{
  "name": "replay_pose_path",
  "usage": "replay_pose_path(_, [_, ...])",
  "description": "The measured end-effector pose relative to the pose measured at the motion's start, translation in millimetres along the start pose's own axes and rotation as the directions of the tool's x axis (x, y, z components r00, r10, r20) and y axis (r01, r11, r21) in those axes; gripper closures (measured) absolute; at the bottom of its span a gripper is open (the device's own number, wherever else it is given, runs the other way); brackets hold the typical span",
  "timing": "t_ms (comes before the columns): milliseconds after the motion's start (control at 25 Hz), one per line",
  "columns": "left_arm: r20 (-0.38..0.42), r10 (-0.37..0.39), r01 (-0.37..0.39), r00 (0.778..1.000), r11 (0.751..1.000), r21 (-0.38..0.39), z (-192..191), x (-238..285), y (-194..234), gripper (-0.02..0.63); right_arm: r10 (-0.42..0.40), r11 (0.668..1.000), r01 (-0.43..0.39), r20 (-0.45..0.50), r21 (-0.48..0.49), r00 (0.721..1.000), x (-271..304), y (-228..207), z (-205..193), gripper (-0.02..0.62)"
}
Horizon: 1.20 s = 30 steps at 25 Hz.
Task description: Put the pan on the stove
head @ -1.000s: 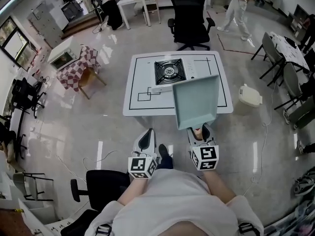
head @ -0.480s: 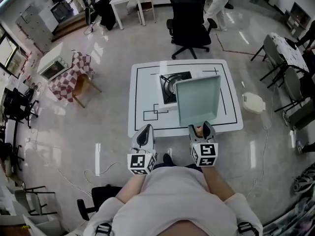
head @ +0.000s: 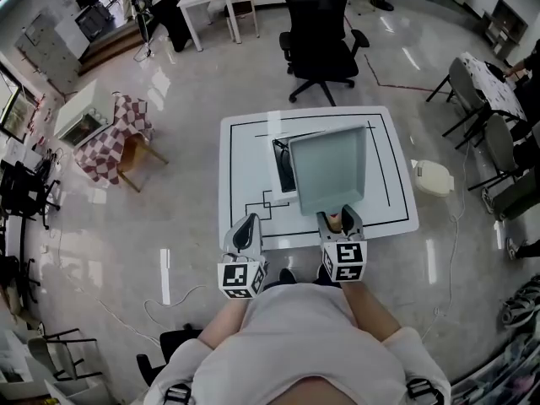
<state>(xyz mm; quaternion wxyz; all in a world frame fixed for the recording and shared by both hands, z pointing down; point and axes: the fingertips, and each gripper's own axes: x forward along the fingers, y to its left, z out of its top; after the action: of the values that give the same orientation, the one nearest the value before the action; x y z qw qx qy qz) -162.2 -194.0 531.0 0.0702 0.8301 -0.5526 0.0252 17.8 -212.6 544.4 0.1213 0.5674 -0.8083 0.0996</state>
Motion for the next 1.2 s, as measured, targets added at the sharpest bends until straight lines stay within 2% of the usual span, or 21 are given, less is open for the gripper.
replay_pose_path(360, [-0.043,0.031,-0.031,0.999,0.999,-0.016,-9.7,21.4,-5.2,0.595,0.039,0.999,-0.038,-0.068,0.014,0.997,30.8,-15.0,-11.0,0.402])
replay_pose_path(760, [-0.121,0.07,-0.078,0.99,0.995,-0.063,-42.9,31.4,4.5,0.595,0.058,0.998,-0.051,-0.224,0.034,0.973,81.0,-26.8,-57.2,0.402])
replay_pose_path(1000, [-0.179,0.078,-0.094,0.981,0.992,-0.087,-68.4,38.9,12.1,0.595,0.064,0.997,-0.045,-0.353,0.06,0.934,113.1,-28.0,-85.2,0.403])
replay_pose_path(1200, [-0.186,0.064,-0.08,0.981,0.993,-0.082,-71.1,43.0,13.5,0.595,0.076,0.996,-0.042,-0.467,0.084,0.881,133.8,-31.6,-105.7,0.403])
